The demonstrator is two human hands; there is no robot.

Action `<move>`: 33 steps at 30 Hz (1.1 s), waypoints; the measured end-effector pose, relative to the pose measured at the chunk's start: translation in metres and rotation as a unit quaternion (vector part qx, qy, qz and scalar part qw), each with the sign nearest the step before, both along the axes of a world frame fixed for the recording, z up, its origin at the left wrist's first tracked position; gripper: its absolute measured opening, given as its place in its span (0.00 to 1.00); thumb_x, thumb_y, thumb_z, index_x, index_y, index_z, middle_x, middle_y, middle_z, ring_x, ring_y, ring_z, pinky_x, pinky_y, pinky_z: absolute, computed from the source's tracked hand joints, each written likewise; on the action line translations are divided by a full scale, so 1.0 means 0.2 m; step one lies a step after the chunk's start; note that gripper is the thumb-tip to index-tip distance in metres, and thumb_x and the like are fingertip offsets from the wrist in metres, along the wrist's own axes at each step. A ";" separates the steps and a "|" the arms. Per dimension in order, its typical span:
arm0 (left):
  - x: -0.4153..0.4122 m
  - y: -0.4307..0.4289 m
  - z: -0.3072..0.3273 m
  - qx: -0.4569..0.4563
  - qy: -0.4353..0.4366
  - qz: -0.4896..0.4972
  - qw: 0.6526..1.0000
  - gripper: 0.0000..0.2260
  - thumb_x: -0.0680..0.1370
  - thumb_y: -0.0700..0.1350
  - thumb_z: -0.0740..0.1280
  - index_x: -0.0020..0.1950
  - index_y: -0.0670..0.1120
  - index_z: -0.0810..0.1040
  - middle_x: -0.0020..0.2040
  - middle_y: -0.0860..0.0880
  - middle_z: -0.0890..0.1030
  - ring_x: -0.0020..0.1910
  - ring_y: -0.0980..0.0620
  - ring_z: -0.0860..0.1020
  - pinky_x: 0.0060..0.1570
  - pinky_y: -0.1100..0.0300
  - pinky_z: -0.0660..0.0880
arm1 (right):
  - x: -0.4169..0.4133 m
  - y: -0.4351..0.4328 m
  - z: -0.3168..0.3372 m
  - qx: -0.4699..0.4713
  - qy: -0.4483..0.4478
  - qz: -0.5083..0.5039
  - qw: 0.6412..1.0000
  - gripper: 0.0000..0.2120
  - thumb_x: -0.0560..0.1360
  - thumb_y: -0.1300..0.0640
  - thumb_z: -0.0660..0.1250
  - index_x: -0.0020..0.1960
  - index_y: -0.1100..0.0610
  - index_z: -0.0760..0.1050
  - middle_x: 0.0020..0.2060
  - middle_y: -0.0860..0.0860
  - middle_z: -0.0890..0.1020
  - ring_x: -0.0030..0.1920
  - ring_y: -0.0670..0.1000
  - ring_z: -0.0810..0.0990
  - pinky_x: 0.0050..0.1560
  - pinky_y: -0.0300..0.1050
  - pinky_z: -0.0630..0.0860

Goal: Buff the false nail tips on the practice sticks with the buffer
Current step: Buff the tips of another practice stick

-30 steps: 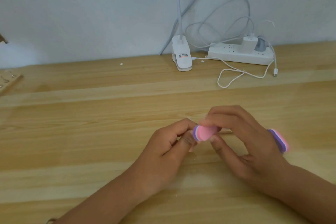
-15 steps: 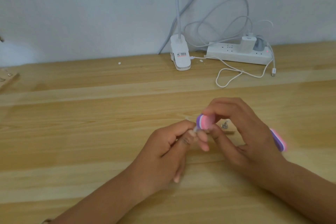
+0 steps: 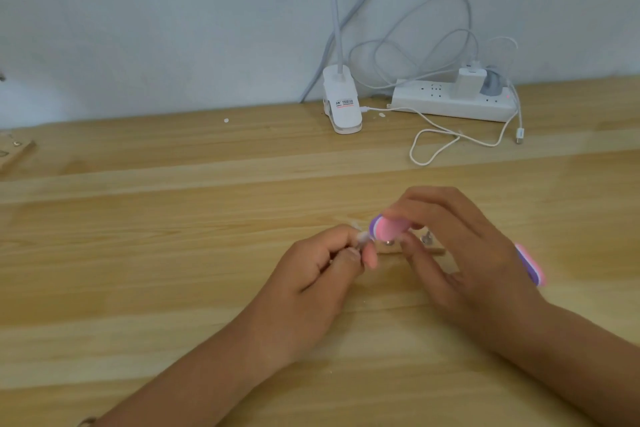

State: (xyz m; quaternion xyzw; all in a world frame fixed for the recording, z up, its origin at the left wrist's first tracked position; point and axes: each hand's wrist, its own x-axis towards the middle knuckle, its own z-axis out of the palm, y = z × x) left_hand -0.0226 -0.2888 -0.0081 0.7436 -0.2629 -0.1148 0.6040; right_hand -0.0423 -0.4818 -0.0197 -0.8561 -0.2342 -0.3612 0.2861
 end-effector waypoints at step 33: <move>-0.02 0.01 0.02 -0.013 0.019 -0.066 0.998 0.10 0.80 0.45 0.56 0.42 0.49 0.73 0.31 0.54 0.67 0.23 0.59 0.64 0.25 0.70 0.62 | -0.03 -0.01 0.02 -0.023 0.013 0.088 0.996 0.14 0.77 0.69 0.63 0.61 0.63 0.80 0.55 0.57 0.79 0.55 0.51 0.79 0.58 0.40 0.75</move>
